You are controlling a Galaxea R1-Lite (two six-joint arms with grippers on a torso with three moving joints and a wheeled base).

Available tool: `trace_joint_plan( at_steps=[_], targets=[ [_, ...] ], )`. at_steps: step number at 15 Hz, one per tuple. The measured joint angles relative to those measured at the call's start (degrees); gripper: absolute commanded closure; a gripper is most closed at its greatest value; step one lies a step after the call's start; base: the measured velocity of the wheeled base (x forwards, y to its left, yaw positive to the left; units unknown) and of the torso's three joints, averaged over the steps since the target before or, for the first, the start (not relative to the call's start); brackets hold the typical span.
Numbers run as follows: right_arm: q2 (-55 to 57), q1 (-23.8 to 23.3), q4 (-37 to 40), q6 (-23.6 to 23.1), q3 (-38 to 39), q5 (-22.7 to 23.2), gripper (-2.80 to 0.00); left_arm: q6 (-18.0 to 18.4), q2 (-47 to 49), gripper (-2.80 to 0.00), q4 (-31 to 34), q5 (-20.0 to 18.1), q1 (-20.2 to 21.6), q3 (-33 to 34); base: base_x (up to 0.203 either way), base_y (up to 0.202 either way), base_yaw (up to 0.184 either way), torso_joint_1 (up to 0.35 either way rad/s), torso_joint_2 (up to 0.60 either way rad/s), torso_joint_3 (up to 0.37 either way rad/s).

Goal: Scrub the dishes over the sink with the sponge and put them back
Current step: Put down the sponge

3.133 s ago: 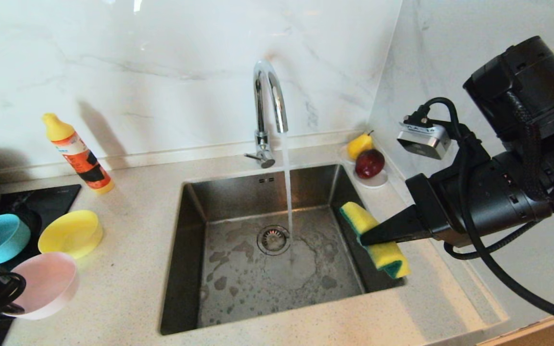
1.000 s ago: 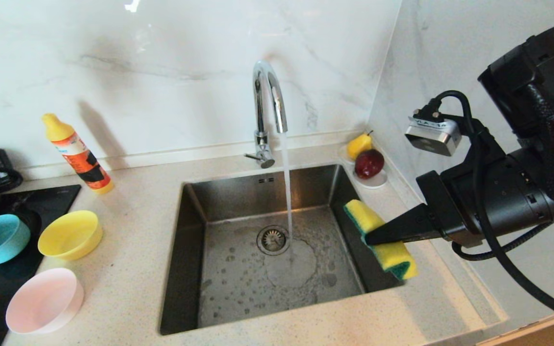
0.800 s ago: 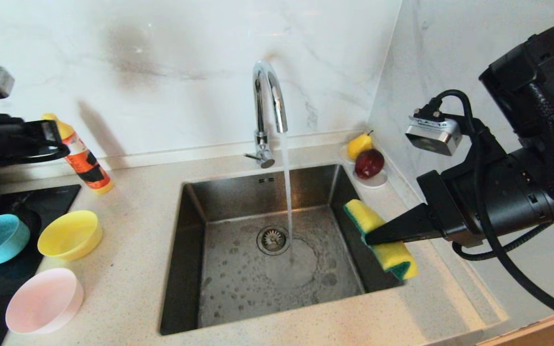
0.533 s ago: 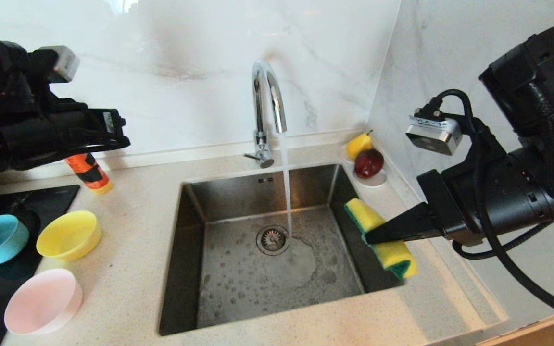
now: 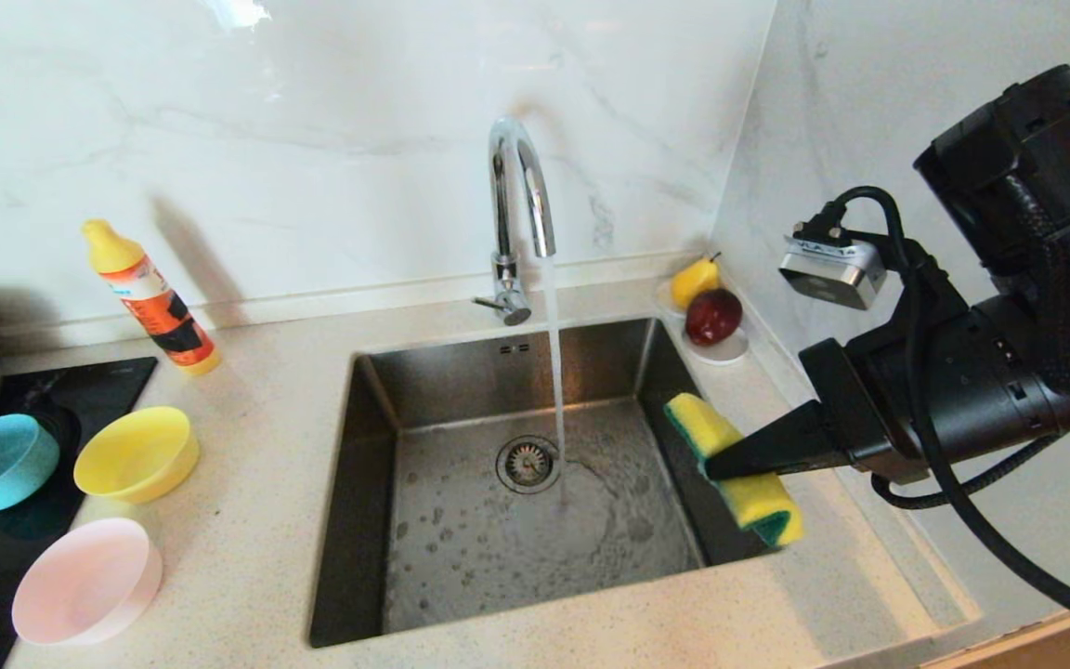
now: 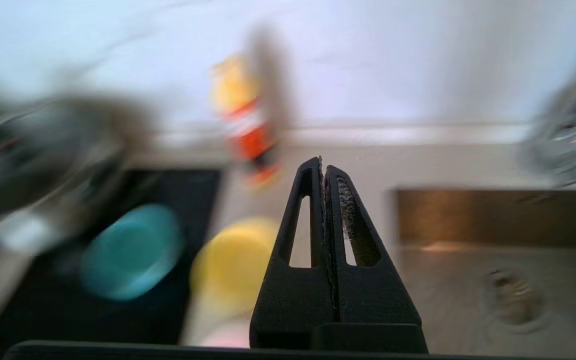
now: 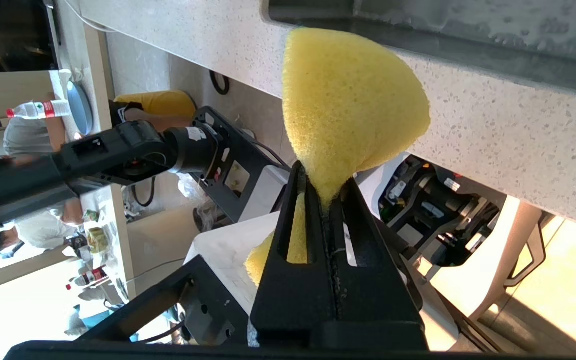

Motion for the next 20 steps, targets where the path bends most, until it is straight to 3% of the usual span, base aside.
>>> trace_joint_plan(
  at_steps=[3,8,11,14,16,17,20],
  targets=[
    [-0.38,0.00,-0.06,-0.02,0.29,0.02,0.00,1.48,-14.59,0.00,3.58,3.91,0.73,13.39,0.000,0.000,0.000,0.000,0.00,0.000],
    [-0.39,0.10,-0.06,-0.05,0.27,-0.01,0.00,2.19,-36.21,0.00,6.43,3.75,5.03,34.52,0.000,0.000,0.000,0.000,0.00,0.000],
    [-0.55,0.17,0.02,-0.05,0.31,0.00,0.00,2.42,-46.75,0.00,9.66,-4.09,5.81,42.33,0.000,0.000,0.000,0.000,0.00,0.000],
    [-0.82,0.30,-0.03,-0.07,0.33,0.00,0.00,2.11,-54.01,0.00,17.35,-15.34,5.98,44.25,0.000,0.000,0.000,0.000,0.00,0.000],
    [-0.82,0.52,-0.03,-0.13,0.28,0.00,0.00,1.83,-56.41,0.00,17.54,-22.25,6.02,45.41,0.000,0.000,0.000,0.000,0.00,0.000],
    [-0.85,0.52,-0.06,-0.33,0.22,-0.05,0.00,1.72,-57.11,0.00,16.98,-24.37,6.02,46.26,0.000,0.000,0.000,0.000,0.00,0.000],
    [-1.19,0.61,0.05,-1.65,0.18,-1.68,0.00,1.26,-58.17,0.00,16.38,-25.06,6.02,46.92,0.000,0.000,0.000,0.000,0.00,0.000]
  ],
)
